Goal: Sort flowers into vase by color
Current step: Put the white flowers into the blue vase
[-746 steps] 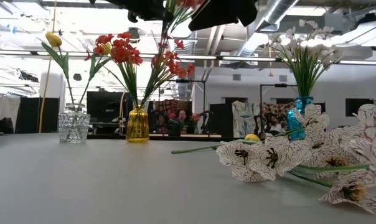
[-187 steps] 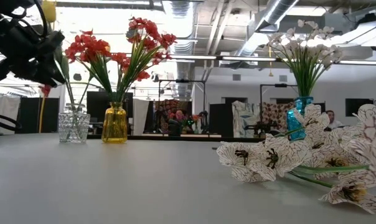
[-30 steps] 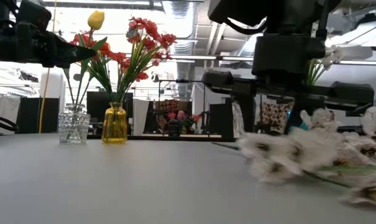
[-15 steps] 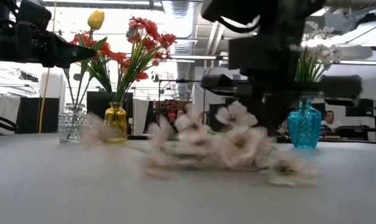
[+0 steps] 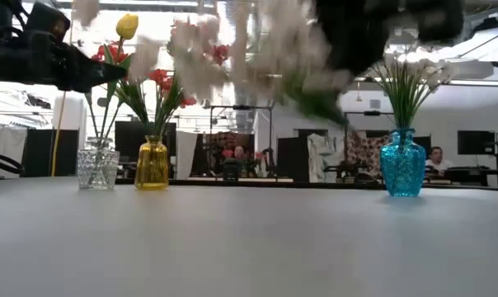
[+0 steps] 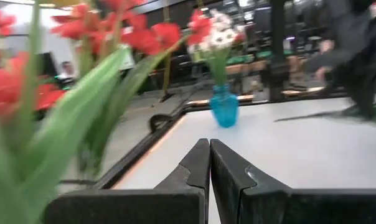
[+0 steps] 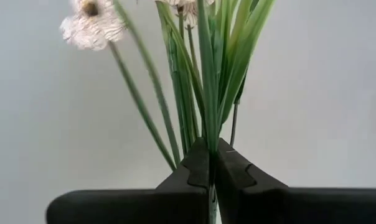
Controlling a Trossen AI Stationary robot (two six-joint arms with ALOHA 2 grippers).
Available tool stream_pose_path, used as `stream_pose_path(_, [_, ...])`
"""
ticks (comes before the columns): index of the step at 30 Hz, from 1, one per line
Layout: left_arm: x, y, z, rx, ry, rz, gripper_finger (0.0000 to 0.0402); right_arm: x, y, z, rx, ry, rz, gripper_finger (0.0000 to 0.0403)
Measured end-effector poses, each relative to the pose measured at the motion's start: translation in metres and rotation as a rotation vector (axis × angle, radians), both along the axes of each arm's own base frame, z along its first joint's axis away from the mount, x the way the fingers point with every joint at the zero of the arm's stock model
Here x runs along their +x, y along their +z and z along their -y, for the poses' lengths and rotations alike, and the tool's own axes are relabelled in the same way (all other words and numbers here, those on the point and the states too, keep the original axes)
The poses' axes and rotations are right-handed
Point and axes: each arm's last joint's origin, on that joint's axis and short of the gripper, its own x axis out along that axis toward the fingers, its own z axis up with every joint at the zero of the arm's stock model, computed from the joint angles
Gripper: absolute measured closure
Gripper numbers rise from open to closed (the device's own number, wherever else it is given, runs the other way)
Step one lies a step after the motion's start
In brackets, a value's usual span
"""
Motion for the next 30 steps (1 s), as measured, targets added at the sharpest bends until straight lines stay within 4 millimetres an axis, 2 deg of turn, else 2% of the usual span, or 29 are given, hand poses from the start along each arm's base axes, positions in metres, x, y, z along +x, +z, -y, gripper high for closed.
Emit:
stream_pose_path(7, [-0.002, 0.001, -0.003, -0.038, 0.11, 0.006, 0.0401, -0.026, 0.065, 0.023, 0.093, -0.055, 0.182, 0.0366])
stream_pose_path(15, [-0.002, 0.001, -0.003, -0.029, 0.111, 0.0, 0.0401, -0.06, 0.121, 0.04, 0.147, -0.067, 0.417, 0.0373])
stream_pose_path(21, [-0.001, 0.001, -0.002, -0.037, 0.088, 0.003, 0.0401, -0.09, 0.136, 0.05, 0.181, -0.057, 0.664, 0.037])
stream_pose_path(30, [-0.001, 0.001, -0.002, -0.014, 0.085, -0.006, 0.0401, -0.144, 0.141, 0.061, 0.164, -0.278, 0.884, 0.037])
